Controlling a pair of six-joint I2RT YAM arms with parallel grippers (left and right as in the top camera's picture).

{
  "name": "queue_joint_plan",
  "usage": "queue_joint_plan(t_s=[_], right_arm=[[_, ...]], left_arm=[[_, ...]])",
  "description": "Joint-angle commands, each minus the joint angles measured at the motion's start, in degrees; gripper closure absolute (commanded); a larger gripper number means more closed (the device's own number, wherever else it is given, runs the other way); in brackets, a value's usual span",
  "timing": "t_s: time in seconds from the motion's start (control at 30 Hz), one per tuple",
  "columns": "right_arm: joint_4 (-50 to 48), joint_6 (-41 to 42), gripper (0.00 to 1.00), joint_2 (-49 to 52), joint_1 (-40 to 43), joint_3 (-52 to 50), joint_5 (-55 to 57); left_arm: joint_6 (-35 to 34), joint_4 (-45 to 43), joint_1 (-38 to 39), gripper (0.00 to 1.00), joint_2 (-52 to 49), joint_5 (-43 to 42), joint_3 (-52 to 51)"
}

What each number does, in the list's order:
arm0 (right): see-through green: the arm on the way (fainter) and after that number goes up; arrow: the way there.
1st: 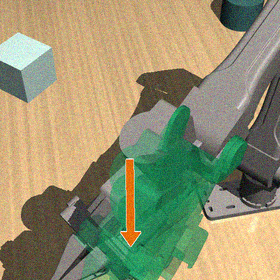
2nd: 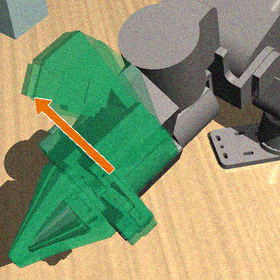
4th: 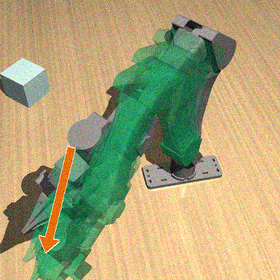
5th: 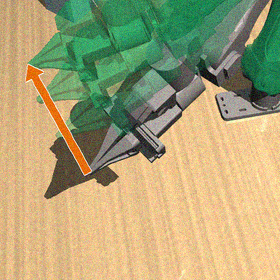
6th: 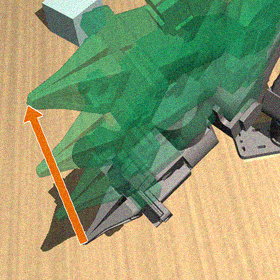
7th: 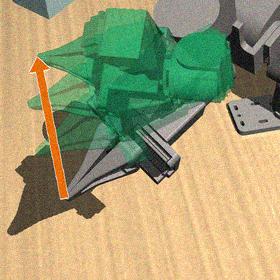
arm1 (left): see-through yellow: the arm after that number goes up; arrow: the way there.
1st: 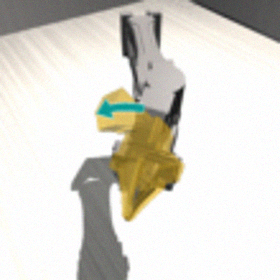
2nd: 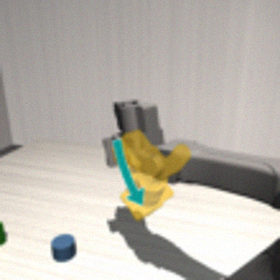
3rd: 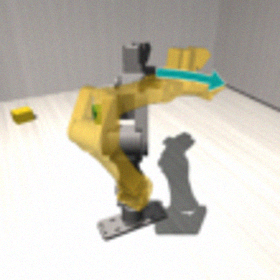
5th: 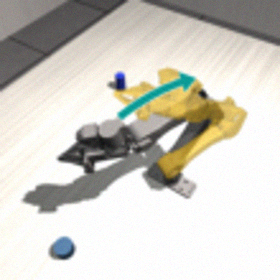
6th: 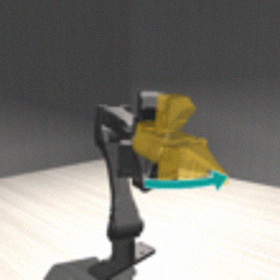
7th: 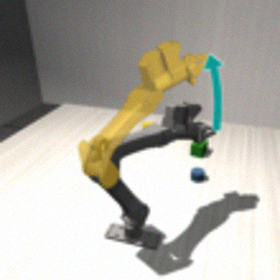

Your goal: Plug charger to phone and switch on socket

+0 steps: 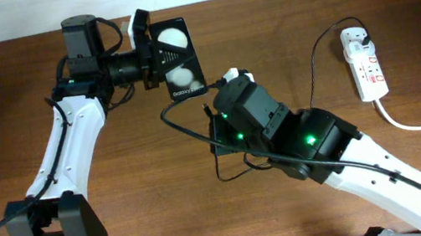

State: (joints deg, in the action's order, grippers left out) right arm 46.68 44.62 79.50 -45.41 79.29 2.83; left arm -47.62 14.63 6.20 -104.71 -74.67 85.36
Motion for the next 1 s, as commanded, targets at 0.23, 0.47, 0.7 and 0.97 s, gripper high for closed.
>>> queue_joint_plan(t_s=[0.23, 0.47, 0.7, 0.97], right_arm=[[-3.48, 1.38, 0.96, 2.47, -2.32, 0.85, 6.03], [-3.76, 6.08, 0.96, 2.62, -2.23, 0.85, 5.38], [-3.89, 6.08, 0.96, 3.13, -2.19, 0.85, 4.66], [-4.52, 6.03, 0.96, 3.87, -2.1, 0.85, 3.89]], left_arm=[[0.42, -0.26, 1.31, 1.0, 0.09, 2.51, 0.72], [0.39, -0.26, 1.31, 1.0, 0.09, 2.47, 0.72], [0.37, -0.22, 1.31, 1.0, 0.09, 0.92, 0.72], [1.09, -0.2, 1.33, 1.0, 0.09, -0.13, 0.72]])
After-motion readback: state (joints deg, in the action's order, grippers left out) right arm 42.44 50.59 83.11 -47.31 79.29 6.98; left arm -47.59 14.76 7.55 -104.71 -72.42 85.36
